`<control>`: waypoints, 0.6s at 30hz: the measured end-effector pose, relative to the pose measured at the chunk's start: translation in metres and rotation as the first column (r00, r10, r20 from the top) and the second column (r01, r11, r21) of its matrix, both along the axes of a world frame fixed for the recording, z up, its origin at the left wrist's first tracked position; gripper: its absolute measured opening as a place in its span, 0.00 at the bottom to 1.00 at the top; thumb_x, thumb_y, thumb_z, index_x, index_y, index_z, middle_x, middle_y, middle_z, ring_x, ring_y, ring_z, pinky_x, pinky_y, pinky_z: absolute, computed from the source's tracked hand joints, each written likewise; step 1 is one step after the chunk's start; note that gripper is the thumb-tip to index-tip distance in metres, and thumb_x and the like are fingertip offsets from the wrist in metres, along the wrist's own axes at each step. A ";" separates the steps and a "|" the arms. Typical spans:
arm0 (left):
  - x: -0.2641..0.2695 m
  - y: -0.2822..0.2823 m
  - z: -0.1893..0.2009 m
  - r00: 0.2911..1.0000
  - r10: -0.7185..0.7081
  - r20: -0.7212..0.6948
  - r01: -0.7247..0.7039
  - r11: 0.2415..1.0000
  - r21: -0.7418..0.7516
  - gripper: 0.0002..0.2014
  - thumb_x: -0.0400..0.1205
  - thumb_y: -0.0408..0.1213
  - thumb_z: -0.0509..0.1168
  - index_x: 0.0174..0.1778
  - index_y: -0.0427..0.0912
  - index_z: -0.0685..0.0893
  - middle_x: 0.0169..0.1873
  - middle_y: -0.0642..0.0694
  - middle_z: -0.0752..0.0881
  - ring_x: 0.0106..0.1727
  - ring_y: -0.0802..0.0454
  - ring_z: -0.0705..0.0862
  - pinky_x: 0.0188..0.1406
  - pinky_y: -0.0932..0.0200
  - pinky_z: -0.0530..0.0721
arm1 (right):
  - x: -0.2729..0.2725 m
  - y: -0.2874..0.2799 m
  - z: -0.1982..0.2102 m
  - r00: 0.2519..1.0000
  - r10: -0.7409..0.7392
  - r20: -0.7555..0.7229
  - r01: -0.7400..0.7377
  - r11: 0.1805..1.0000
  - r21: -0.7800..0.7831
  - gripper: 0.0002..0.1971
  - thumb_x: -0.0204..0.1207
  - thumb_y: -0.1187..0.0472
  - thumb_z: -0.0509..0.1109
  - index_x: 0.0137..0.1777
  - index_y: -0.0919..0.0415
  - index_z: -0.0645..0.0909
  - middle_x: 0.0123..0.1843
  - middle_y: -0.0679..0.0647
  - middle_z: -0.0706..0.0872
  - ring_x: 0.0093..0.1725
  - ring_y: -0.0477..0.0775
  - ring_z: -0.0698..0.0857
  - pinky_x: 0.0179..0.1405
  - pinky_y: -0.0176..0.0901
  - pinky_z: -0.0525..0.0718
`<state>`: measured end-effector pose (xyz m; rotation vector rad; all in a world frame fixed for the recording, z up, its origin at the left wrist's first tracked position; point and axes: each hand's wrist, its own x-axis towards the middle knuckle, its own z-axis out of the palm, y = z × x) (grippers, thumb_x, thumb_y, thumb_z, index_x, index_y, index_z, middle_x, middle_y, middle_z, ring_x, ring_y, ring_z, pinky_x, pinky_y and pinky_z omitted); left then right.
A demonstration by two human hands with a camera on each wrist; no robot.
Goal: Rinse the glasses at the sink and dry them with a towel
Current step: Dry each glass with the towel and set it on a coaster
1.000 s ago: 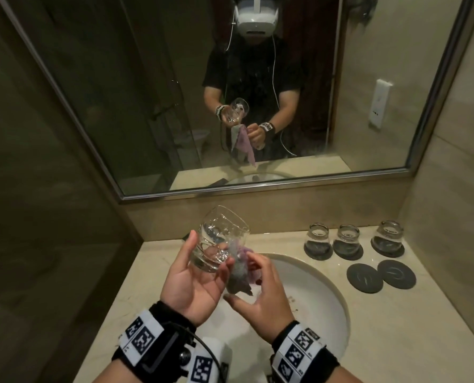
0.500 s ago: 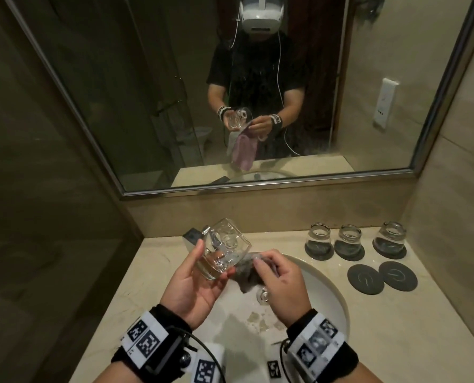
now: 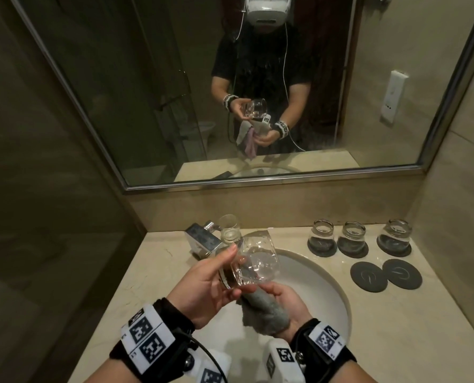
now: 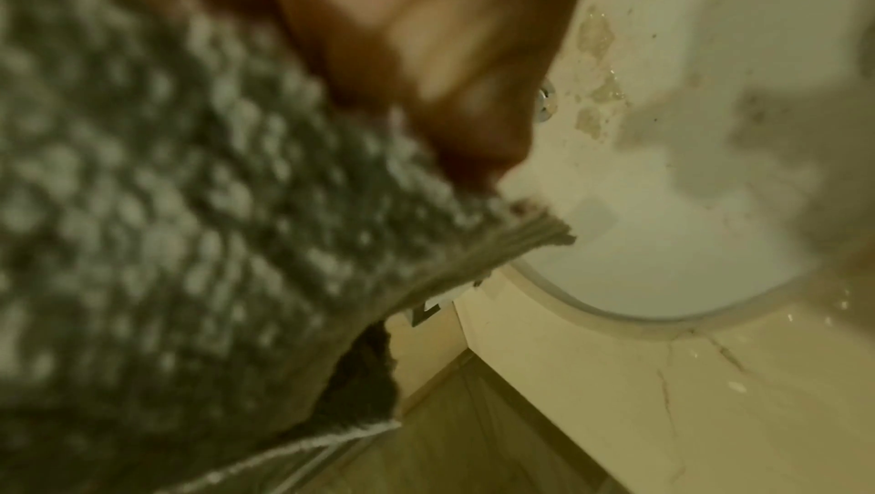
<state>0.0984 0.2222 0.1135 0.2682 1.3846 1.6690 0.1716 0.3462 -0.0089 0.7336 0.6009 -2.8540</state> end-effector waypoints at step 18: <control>-0.005 0.002 0.005 0.998 -0.005 0.055 0.004 1.000 0.022 0.18 0.73 0.47 0.67 0.50 0.37 0.84 0.41 0.42 0.88 0.31 0.43 0.88 0.22 0.65 0.81 | 0.011 -0.019 0.012 0.885 -0.270 -0.378 0.316 0.946 0.064 0.35 0.30 0.58 0.93 0.42 0.68 0.88 0.33 0.67 0.89 0.30 0.61 0.89 0.30 0.52 0.89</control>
